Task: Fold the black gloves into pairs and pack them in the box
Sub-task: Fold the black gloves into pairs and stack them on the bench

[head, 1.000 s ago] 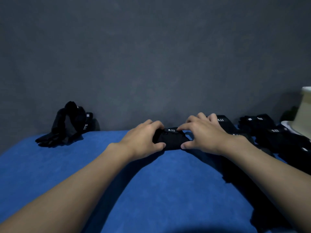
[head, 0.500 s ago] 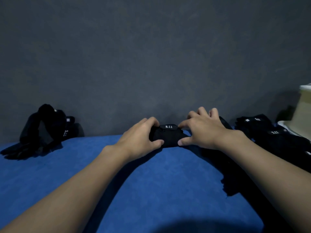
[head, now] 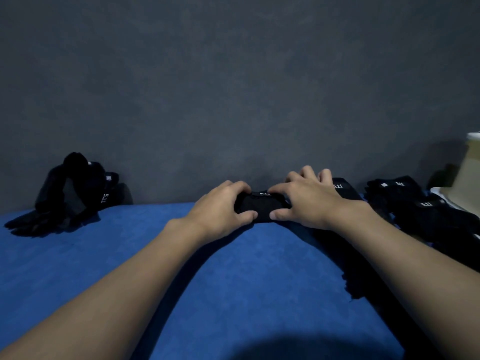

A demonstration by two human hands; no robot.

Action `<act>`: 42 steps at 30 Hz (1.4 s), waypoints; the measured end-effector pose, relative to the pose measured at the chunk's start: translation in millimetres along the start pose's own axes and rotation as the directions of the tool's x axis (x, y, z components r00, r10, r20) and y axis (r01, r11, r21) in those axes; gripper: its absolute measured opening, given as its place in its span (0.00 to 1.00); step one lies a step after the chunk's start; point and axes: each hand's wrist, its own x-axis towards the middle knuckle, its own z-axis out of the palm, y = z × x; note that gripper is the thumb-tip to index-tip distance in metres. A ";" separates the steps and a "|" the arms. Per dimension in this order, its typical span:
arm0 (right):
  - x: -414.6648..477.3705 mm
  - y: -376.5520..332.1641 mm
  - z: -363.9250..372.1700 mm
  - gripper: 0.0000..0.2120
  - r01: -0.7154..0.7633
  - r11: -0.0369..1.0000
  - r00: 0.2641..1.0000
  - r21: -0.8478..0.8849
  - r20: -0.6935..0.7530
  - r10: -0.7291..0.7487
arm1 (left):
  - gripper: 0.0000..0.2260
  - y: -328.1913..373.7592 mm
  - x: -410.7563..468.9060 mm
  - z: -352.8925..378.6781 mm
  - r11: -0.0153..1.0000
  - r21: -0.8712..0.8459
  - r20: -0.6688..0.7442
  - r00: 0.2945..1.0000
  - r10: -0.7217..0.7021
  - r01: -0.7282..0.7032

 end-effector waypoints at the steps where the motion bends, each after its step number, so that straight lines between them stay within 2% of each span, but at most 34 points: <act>1: 0.3 -0.4 -0.2 0.27 0.000 1.000 1.000 -0.004 0.000 0.000 | 0.21 -0.1 0.0 0.2 1.000 0.000 0.002 1.000 0.000 0.000; 7: -2.2 -2.8 -0.1 0.28 -0.008 0.998 1.000 0.054 0.010 0.008 | 0.22 -1.7 0.7 -2.4 1.000 -0.001 0.010 1.000 -0.003 0.003; 13: -7.4 -3.8 -5.7 0.30 0.004 0.991 0.998 0.131 -0.057 0.003 | 0.22 0.8 -0.1 -8.5 1.000 -0.016 0.000 1.000 0.012 -0.012; 24: -16.9 -8.3 -15.4 0.29 -0.004 0.988 0.996 0.152 -0.089 0.018 | 0.22 14.1 -9.8 -30.0 0.999 -0.001 -0.012 0.999 0.037 -0.037; 31: -18.3 -35.7 -25.4 0.28 0.055 0.978 0.993 0.200 -0.111 -0.033 | 0.23 8.6 -39.3 -61.3 0.999 0.041 -0.033 0.999 -0.014 0.015; 36: -14.3 -90.4 -34.9 0.24 0.160 0.941 0.984 0.298 -0.127 -0.127 | 0.16 -13.5 -80.3 -95.8 0.993 0.051 -0.134 0.986 -0.100 0.108; 40: -9.3 -148.6 -40.0 0.22 0.245 0.879 0.969 0.409 -0.095 -0.226 | 0.07 -30.3 -116.1 -129.8 0.987 0.049 -0.298 0.945 -0.134 0.155; 42: -4.9 -177.8 -42.0 0.21 0.261 0.830 0.964 0.493 -0.087 -0.252 | 0.05 -40.0 -130.9 -145.8 0.980 0.055 -0.371 0.915 -0.160 0.193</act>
